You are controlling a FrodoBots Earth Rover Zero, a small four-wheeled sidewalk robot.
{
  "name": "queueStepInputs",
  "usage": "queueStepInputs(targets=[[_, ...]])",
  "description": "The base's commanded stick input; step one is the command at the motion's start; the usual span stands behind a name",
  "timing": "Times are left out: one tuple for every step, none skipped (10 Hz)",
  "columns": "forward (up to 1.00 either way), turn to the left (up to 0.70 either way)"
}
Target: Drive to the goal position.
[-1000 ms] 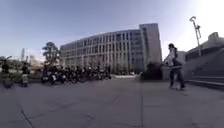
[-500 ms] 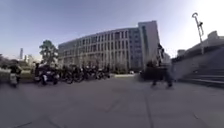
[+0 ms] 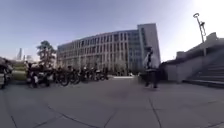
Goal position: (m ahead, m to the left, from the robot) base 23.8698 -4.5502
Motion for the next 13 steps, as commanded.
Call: queueStepInputs(targets=[[1.0,0.04],[1.0,0.04],[1.0,0.04],[1.0,0.04],[1.0,0.04],[1.0,0.04],[1.0,0.04],[1.0,0.04],[1.0,0.04],[1.0,0.04],[1.0,0.04],[1.0,0.04],[1.0,0.04]])
